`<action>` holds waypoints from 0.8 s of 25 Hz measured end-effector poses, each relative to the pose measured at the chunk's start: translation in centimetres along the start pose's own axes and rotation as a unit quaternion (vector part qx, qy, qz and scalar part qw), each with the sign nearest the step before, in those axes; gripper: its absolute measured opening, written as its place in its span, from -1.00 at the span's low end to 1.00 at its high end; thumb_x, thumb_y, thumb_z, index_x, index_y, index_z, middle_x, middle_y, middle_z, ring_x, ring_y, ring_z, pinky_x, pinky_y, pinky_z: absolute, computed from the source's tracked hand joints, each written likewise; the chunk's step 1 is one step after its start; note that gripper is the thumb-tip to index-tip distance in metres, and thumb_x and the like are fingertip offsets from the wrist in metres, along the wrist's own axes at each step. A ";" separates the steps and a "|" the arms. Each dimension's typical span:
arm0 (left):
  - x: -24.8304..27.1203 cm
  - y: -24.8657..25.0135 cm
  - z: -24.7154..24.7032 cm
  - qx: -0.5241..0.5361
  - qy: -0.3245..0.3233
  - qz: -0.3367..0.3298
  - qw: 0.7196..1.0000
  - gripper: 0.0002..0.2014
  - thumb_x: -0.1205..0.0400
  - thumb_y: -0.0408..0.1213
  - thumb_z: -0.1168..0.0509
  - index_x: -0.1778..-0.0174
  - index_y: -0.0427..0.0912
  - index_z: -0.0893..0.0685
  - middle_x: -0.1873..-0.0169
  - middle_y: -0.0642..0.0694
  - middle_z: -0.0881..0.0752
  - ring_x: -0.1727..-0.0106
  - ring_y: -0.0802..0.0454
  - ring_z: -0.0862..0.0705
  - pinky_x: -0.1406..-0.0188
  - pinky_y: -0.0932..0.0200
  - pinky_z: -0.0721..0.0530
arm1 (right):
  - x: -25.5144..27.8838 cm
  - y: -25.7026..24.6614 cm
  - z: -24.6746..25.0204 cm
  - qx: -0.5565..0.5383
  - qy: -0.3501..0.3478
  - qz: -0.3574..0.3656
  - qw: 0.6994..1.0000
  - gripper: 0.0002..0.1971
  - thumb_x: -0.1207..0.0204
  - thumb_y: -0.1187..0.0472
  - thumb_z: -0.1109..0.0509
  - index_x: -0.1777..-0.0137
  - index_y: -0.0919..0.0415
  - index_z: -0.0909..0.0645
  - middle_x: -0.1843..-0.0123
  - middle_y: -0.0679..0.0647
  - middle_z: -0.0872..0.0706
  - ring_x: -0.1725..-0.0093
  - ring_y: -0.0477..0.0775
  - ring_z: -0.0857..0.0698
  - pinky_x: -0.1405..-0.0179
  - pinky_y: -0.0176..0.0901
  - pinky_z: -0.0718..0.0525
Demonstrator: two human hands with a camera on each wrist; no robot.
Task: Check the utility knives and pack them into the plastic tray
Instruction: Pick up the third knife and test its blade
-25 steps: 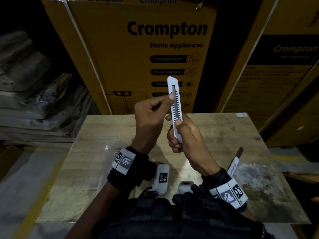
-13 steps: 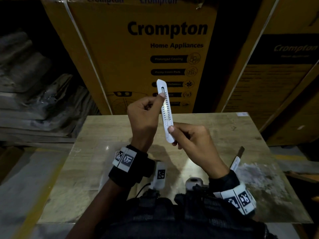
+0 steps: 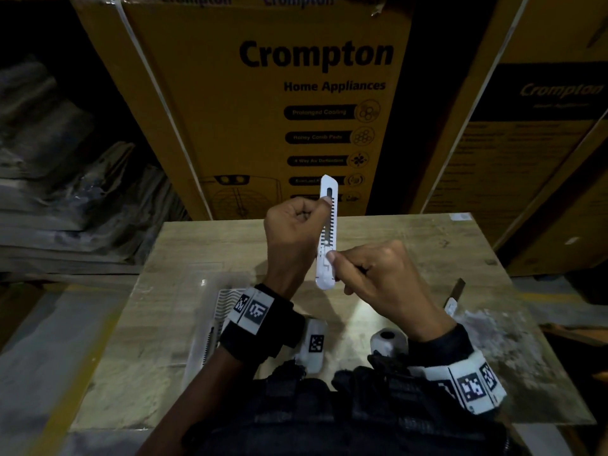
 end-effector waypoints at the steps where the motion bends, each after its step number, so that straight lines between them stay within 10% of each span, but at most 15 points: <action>1: -0.1 0.2 -0.1 0.001 0.005 -0.002 1.000 -0.60 -0.67 -0.38 -0.44 0.52 -0.12 -0.61 0.67 0.11 -0.56 0.63 0.21 -0.45 0.56 0.26 -0.44 | 0.0 0.0 0.1 0.009 0.008 0.009 1.000 -0.48 -0.71 0.09 -0.31 0.45 0.36 -0.71 0.58 0.12 -0.71 0.62 0.07 -0.67 0.60 0.02 -0.58; 13: 0.3 1.9 -1.1 0.026 0.016 -0.028 0.999 -0.67 -0.70 -0.41 -0.39 0.34 -0.53 -0.59 0.53 -0.18 -0.56 0.52 0.03 -0.49 0.55 0.23 -0.47 | 0.0 -0.8 1.9 0.040 0.060 0.082 0.994 -0.58 -0.73 0.19 -0.29 0.35 0.34 -0.71 0.51 0.09 -0.73 0.58 0.03 -0.69 0.59 0.02 -0.59; 20: 0.3 2.1 -0.6 0.018 0.023 -0.035 0.999 -0.63 -0.72 -0.40 -0.37 0.43 -0.15 -0.57 0.60 0.11 -0.55 0.57 0.23 -0.49 0.55 0.32 -0.46 | -0.3 -1.2 1.7 0.030 0.067 0.065 0.995 -0.59 -0.73 0.19 -0.31 0.36 0.32 -0.69 0.51 0.09 -0.72 0.59 0.03 -0.68 0.61 0.04 -0.59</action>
Point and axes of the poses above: each hand's wrist, its own x-axis away from the middle knuckle, its own z-axis out of the back of the hand, y = z × x, the point moved 5 cm from there along -x, towards the middle knuckle
